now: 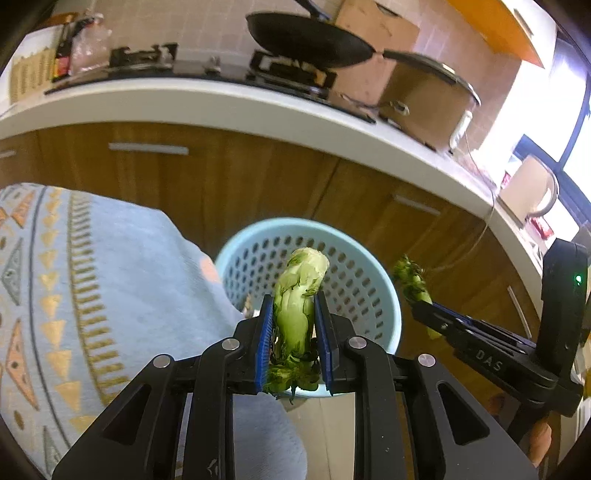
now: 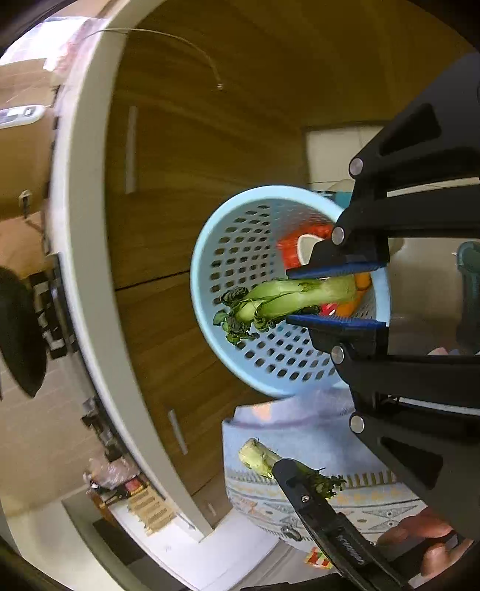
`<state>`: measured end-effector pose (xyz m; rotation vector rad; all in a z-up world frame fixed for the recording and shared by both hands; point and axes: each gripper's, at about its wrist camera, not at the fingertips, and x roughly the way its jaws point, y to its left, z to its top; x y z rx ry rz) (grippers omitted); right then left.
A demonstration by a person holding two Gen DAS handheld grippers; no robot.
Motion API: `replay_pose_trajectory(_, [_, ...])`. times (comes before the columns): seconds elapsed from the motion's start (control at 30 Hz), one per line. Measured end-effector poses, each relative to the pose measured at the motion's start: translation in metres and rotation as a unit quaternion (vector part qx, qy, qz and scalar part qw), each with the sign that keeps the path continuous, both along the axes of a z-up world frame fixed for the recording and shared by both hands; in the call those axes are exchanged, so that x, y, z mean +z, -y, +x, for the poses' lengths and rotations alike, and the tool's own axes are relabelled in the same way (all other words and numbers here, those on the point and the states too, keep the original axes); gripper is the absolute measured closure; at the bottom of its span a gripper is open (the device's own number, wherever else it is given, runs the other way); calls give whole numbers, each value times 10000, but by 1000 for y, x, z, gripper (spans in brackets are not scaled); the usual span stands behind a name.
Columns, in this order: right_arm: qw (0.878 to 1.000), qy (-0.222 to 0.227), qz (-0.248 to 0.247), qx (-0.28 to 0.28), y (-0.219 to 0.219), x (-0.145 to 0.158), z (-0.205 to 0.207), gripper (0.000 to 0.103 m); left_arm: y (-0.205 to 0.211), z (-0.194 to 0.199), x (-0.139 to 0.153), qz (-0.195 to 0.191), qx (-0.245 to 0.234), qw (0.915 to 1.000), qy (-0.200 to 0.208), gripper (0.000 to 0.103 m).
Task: Collect trash
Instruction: 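Carry both bok choy pieces over the wastebasket and open both tools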
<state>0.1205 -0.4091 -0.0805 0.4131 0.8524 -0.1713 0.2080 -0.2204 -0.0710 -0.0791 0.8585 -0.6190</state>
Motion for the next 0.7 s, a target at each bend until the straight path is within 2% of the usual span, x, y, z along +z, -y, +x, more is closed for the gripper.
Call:
replay_pose_trajectory(0.07, [10000, -53, 66, -16, 3, -4, 4, 86, 3, 3, -2, 25, -21, 10000, 23, 70])
replay_pose_trajectory(0.17, [9999, -98, 115, -10, 4, -9, 11, 84, 2, 3, -2, 59, -2, 9998, 168, 57])
replay_pose_trajectory(0.23, [9998, -96, 153, -17, 5, -10, 12, 78, 1, 4, 1, 53, 12, 9998, 182, 57])
replay_pose_trajectory(0.37, [9998, -94, 155, -28, 3, -11, 13, 78, -7, 7, 2, -37, 115, 9998, 152, 56])
replay_pose_trajectory(0.5, [10000, -27, 91, 6, -1, -6, 14, 77, -18, 6, 6, -124, 242, 9994, 211, 52])
replay_pose_trajectory(0.57, [10000, 61, 9, 45, -8, 0, 12, 70, -26, 2, 10, -167, 278, 9991, 289, 49])
replay_pose_trajectory(0.63, [9997, 193, -107, 77, -15, 8, 10, 55, -32, -3, 17, -188, 315, 9985, 410, 43])
replay_pose_trajectory(0.7, [9990, 345, -259, 115, -25, 19, 6, 54, -40, -10, 23, -177, 361, 9976, 566, 35])
